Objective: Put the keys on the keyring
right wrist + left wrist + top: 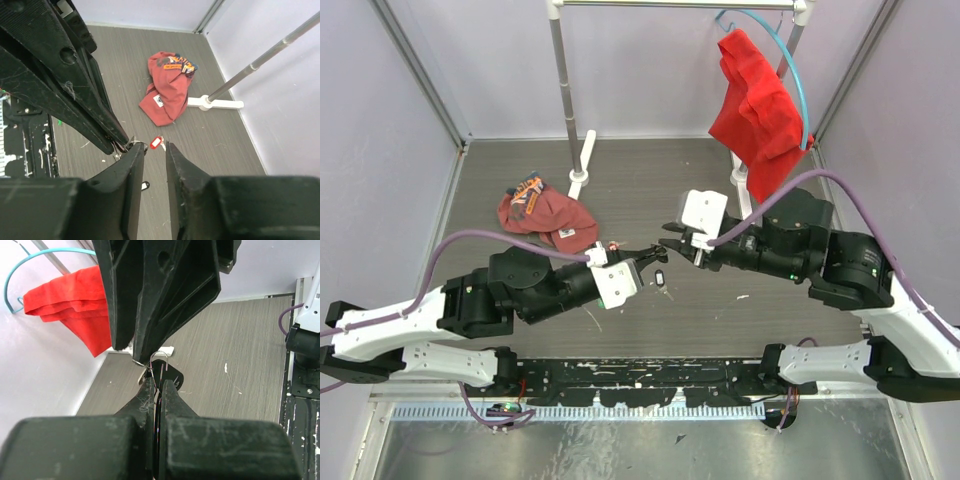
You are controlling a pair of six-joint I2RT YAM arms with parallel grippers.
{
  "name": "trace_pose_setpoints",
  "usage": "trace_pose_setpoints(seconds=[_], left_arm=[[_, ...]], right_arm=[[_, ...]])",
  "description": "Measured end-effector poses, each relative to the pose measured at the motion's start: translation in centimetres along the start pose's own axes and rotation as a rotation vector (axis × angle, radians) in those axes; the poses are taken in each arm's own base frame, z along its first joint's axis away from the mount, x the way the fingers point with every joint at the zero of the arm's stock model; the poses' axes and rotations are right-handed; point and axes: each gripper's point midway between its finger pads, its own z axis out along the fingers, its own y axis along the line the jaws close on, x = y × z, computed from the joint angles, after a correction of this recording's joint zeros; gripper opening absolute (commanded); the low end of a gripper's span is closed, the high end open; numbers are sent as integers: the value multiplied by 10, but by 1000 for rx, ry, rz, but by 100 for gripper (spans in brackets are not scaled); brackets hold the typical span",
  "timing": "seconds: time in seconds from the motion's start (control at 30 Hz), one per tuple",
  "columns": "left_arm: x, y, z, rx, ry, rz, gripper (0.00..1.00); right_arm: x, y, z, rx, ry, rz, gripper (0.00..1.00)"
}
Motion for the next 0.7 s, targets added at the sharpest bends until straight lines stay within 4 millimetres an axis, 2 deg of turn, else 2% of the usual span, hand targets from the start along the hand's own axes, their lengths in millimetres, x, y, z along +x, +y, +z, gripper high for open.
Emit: trace_pose_setpoints(seconds=[0.2, 0.47, 0.57, 0.7], left_arm=[[-2, 1, 2, -15, -16, -29, 0], [11, -4, 6, -34, 5, -67, 0], [12, -3, 5, -51, 2, -92, 0], [14, -1, 3, -72, 2, -137, 0]], right_arm=[[-17, -11, -26, 76, -102, 49, 45], [-37, -26, -64, 171, -235, 130, 49], [-37, -32, -68, 209, -242, 166, 50], [-25, -35, -60, 248, -197, 218, 53]])
